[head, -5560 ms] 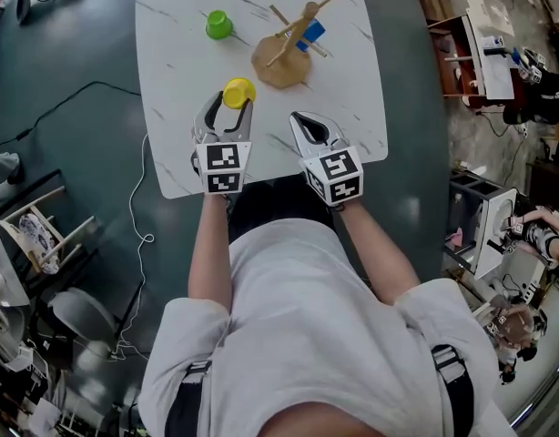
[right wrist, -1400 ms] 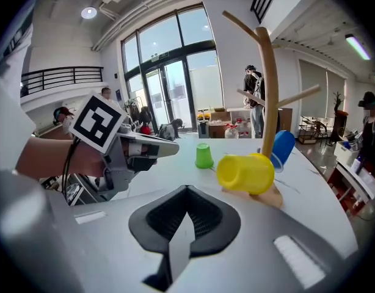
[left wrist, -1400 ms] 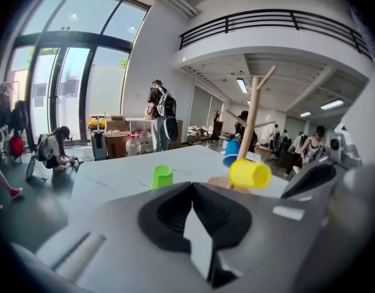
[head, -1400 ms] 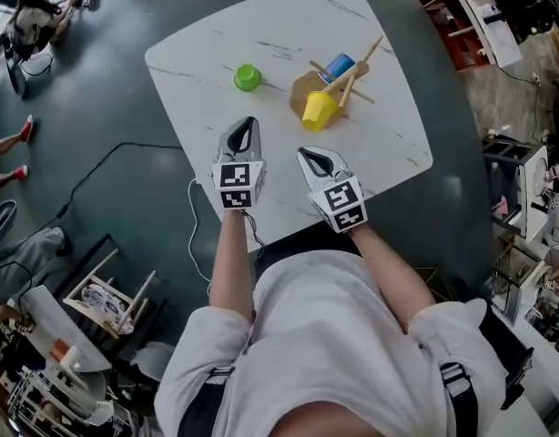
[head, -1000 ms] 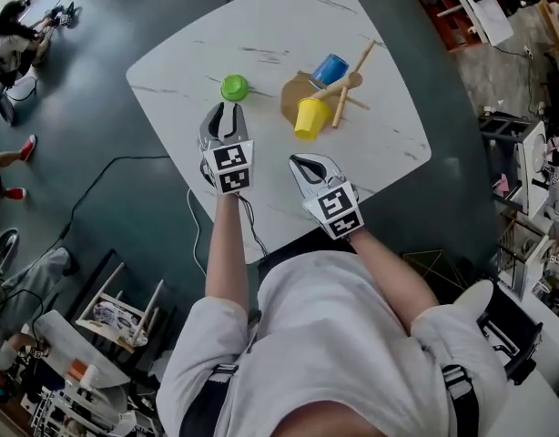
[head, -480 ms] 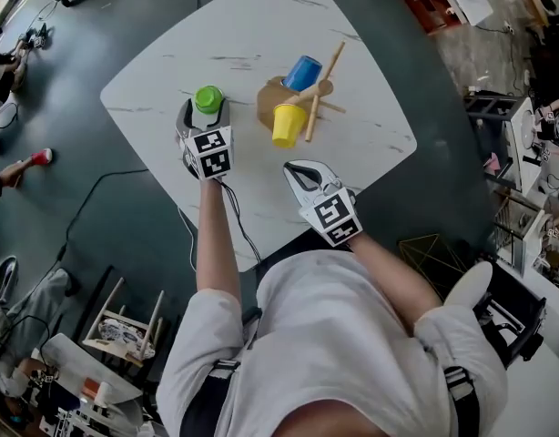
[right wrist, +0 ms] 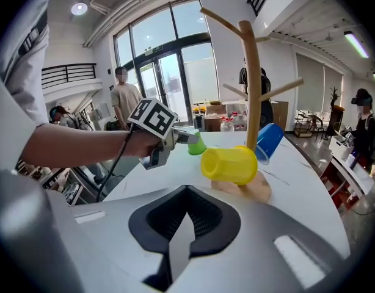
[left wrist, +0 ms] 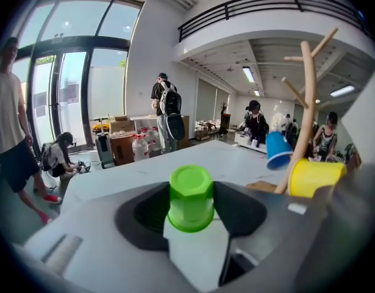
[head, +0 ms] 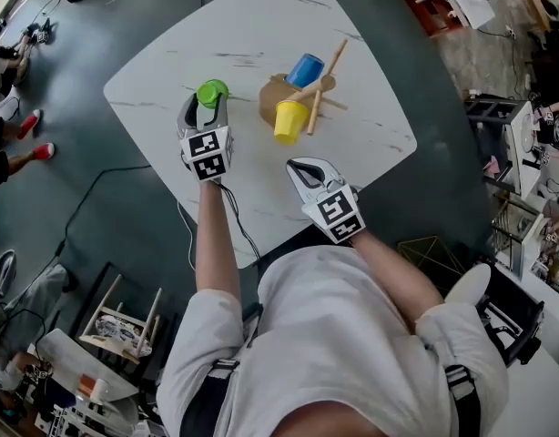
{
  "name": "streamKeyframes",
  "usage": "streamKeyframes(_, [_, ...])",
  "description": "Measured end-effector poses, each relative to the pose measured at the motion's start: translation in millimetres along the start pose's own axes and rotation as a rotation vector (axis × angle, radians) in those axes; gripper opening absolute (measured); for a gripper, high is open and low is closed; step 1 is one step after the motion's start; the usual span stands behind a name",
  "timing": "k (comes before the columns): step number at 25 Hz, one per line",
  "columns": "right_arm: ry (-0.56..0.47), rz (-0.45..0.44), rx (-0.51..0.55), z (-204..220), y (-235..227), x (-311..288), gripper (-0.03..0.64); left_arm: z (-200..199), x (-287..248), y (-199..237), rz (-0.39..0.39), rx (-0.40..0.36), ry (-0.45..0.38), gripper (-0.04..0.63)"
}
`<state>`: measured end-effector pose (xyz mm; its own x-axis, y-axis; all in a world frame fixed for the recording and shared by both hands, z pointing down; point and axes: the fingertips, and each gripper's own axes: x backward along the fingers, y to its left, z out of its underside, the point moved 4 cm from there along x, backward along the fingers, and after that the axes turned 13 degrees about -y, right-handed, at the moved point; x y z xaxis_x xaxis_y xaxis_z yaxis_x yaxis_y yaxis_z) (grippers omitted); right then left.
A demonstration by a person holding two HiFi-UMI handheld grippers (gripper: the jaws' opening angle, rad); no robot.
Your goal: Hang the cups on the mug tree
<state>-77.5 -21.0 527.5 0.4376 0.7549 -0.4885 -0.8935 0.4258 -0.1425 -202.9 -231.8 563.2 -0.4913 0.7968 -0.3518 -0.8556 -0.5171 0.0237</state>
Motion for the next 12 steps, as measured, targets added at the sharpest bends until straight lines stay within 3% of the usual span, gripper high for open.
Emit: streamKeyframes(12, [-0.008,-0.021,0.014,0,22,12,0.0,-64,58,-18,0.1,0.097,-0.15,0.215])
